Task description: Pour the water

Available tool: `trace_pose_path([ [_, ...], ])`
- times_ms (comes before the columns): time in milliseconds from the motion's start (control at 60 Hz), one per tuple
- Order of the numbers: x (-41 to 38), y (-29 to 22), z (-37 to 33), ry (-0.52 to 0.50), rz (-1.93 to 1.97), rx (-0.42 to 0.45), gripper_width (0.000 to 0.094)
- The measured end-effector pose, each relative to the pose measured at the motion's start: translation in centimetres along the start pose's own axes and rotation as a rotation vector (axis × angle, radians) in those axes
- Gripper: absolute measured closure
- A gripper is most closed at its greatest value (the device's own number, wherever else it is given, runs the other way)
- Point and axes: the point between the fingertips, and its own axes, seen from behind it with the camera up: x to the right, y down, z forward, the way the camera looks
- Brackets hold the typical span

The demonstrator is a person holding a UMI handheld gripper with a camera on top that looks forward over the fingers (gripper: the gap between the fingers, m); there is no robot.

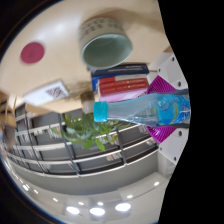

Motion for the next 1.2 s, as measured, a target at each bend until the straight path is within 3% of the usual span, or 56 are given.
trace_pose_path([
  [200, -8.2, -4.9, -2.6, -0.014, -0.776, 0.099, 0.0535],
  [350, -11.3, -10.0, -3.4, 0.031, -1.19, 0.169, 0.0537],
  [583, -9.9, -19.9, -4.4, 0.207, -1.621, 0.241, 0.0522],
  [967, 0.8, -28.0, -4.4, 0.397, -1.766, 0.127, 0.0523],
  [1100, 4.9, -28.0, -4.3, 0.397, -1.734, 0.065, 0.0507],
  [1200, 4.5, -27.7, -4.6, 0.341, -1.732, 0.114, 0.0502],
])
